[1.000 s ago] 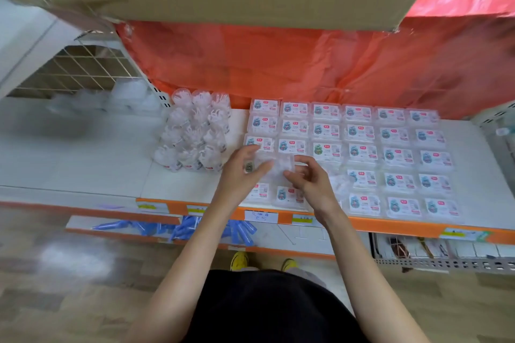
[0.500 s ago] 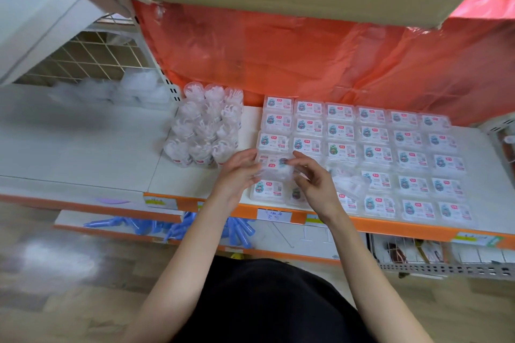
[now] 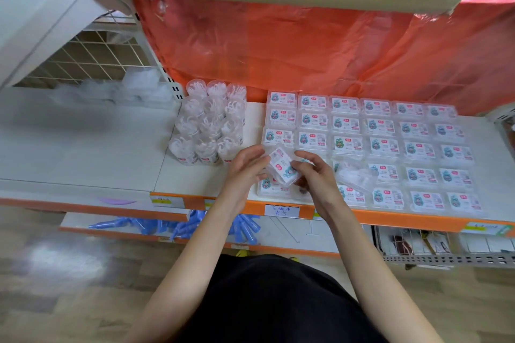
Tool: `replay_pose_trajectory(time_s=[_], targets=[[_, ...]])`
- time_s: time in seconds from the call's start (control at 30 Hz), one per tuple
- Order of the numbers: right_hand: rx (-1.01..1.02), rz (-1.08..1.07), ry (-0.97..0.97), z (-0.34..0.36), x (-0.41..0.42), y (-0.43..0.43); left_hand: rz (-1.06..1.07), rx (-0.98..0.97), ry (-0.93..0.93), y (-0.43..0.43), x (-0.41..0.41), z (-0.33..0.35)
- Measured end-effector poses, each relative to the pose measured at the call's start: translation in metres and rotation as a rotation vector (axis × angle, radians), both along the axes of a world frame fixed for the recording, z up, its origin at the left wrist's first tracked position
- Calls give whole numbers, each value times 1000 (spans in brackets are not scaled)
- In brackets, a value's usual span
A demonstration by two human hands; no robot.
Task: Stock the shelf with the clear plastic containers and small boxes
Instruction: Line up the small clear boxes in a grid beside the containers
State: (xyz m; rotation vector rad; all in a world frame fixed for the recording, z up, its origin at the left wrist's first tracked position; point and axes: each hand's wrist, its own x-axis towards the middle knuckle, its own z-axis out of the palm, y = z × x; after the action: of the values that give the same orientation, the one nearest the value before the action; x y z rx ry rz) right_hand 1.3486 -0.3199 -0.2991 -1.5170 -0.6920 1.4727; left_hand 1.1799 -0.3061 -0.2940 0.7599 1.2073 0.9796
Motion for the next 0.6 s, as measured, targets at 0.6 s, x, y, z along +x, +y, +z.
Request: replay_pose_trajectory(time_s=[0.6], targets=[[503, 346, -632, -8, 21, -7, -227, 25, 248, 11, -7, -9]])
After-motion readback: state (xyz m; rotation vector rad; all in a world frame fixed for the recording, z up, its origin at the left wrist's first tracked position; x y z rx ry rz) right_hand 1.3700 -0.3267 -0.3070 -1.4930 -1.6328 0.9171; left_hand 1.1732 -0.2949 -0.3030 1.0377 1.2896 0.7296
